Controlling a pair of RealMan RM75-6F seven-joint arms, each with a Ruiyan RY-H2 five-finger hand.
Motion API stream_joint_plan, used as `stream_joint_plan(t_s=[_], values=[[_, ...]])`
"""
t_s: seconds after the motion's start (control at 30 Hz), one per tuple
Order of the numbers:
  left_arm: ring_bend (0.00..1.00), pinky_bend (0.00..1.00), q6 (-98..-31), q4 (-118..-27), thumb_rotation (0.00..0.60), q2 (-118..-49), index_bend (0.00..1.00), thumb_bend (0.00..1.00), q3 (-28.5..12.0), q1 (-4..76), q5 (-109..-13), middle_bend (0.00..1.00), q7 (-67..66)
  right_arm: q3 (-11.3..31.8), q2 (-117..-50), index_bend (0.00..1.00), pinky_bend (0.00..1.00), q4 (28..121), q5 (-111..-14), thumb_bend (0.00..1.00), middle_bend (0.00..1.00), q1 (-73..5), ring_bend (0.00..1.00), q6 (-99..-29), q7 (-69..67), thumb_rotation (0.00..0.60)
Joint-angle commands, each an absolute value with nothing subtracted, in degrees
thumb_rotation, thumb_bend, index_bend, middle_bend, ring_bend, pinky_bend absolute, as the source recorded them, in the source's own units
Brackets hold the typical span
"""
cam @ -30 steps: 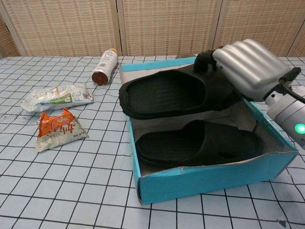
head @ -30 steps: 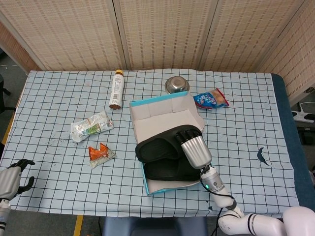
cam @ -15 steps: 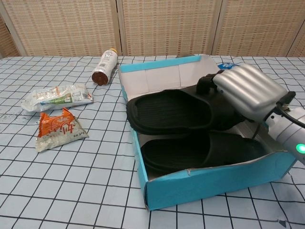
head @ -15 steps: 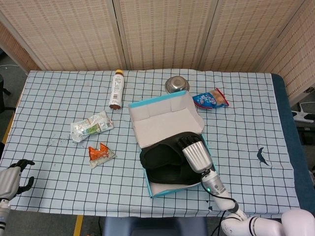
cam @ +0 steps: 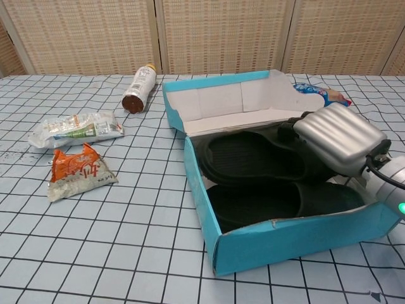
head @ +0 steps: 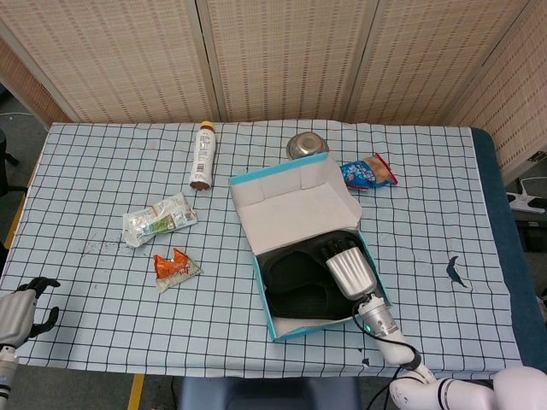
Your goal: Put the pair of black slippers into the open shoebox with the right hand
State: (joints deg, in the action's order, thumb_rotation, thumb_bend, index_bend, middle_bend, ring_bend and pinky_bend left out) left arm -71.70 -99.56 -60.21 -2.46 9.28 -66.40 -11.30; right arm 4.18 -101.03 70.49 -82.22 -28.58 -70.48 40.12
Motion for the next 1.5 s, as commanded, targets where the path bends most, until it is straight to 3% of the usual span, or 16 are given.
stream_joint_plan(t_s=[0.03, 0.23, 0.33, 0.53, 0.73, 0.83, 1.03, 1.33, 1.5], values=[[0.29, 0.47, -71.62, -99.53, 0.600, -60.26, 0.30, 0.44, -2.49, 9.29, -66.16, 0.24, -11.28, 4.89, -100.24, 0.75, 0.61, 72.04, -79.62, 0.06, 0.73, -28.35, 0.55, -68.66, 42.94, 0.600], [0.29, 0.47, -71.47, -99.46, 0.600, -60.30, 0.30, 0.44, -2.50, 9.39, -65.96, 0.24, -11.47, 6.05, -99.27, 0.74, 0.61, 73.98, -76.92, 0.06, 0.73, -28.46, 0.54, -67.47, 44.94, 0.600], [0.29, 0.47, -71.36, -99.52, 0.600, -60.28, 0.30, 0.44, -2.51, 9.43, -65.90, 0.24, -11.39, 6.58, -98.20, 0.66, 0.58, 75.69, -77.32, 0.06, 0.71, -28.60, 0.49, -67.77, 42.57, 0.600], [0.29, 0.47, -71.04, -99.36, 0.600, -60.38, 0.30, 0.44, -2.54, 9.57, -65.42, 0.24, -11.60, 7.59, -93.94, 0.43, 0.47, 82.57, -78.55, 0.06, 0.45, -28.60, 0.27, -68.52, 36.62, 0.600], [0.29, 0.47, -71.03, -99.45, 0.600, -60.44, 0.30, 0.44, -2.51, 9.63, -65.30, 0.24, -11.88, 8.26, -86.97, 0.25, 0.22, 93.86, -75.20, 0.06, 0.28, -28.36, 0.05, -65.99, 35.14, 0.600], [0.29, 0.47, -71.13, -99.49, 0.600, -60.40, 0.30, 0.44, -2.48, 9.64, -65.46, 0.24, -11.94, 8.46, -83.12, 0.20, 0.16, 100.01, -73.19, 0.06, 0.22, -28.40, 0.01, -64.46, 34.53, 0.600], [0.29, 0.47, -71.03, -99.50, 0.600, -60.39, 0.30, 0.44, -2.46, 9.68, -65.31, 0.24, -11.99, 7.88, -79.05, 0.18, 0.14, 105.25, -71.49, 0.06, 0.21, -28.81, 0.00, -63.28, 35.12, 0.600], [0.29, 0.47, -71.00, -99.48, 0.600, -60.30, 0.30, 0.44, -2.44, 9.67, -65.24, 0.24, -11.81, 7.37, -78.04, 0.16, 0.14, 106.22, -67.70, 0.06, 0.18, -30.15, 0.00, -61.52, 35.34, 0.600], [0.29, 0.47, -70.84, -99.54, 0.600, -60.22, 0.30, 0.44, -2.47, 9.74, -65.11, 0.24, -11.72, 8.13, -78.90, 0.20, 0.14, 106.81, -70.60, 0.06, 0.18, -29.70, 0.00, -63.22, 28.64, 0.600]])
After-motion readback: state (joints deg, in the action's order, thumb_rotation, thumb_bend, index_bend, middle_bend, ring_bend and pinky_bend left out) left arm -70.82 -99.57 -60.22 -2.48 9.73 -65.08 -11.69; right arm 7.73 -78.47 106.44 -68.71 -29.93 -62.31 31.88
